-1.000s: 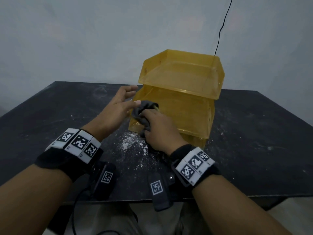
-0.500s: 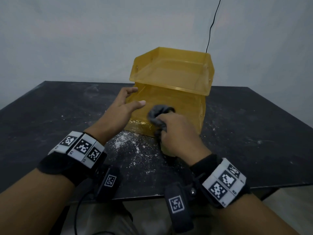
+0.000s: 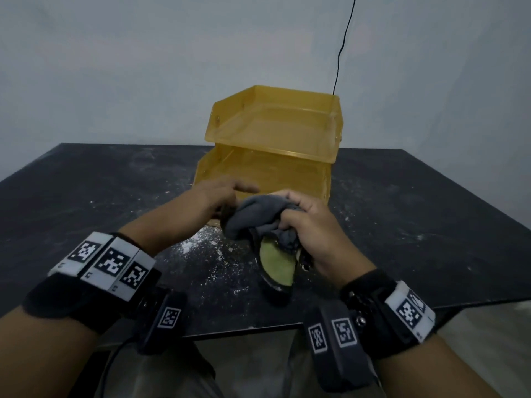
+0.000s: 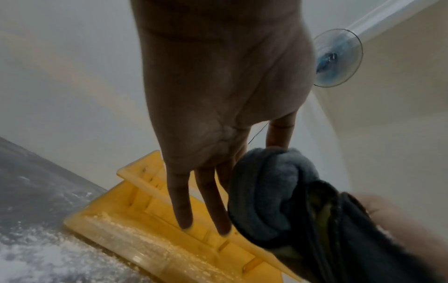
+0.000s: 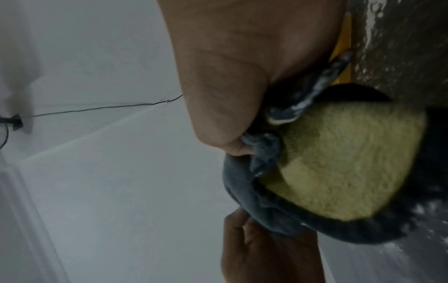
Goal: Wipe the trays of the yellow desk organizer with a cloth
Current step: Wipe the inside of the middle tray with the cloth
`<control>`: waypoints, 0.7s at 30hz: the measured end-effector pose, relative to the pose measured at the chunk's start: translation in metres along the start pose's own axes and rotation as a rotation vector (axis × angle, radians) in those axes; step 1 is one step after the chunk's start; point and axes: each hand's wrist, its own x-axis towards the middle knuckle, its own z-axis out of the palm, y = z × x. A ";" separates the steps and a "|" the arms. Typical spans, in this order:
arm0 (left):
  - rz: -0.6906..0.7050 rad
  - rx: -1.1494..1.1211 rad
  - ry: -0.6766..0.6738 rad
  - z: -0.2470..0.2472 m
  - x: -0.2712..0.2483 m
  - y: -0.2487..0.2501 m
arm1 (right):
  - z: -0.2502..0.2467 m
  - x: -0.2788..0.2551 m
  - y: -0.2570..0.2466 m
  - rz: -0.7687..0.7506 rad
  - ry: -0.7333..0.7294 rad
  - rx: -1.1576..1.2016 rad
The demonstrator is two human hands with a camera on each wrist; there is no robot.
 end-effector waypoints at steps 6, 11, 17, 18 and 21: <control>-0.026 -0.107 -0.020 0.007 -0.001 0.004 | -0.011 -0.011 0.008 0.039 0.163 -0.079; -0.123 -0.405 -0.075 0.009 0.004 0.007 | -0.019 -0.018 0.012 0.054 0.171 -0.316; -0.331 -0.043 -0.303 -0.002 0.006 0.014 | -0.027 -0.018 0.011 0.151 0.373 -0.115; -0.387 0.017 -0.360 -0.004 0.005 0.017 | -0.028 -0.018 0.010 0.153 0.386 -0.107; -0.411 -0.015 -0.380 -0.002 0.005 0.024 | -0.029 -0.019 0.007 0.102 0.412 -0.140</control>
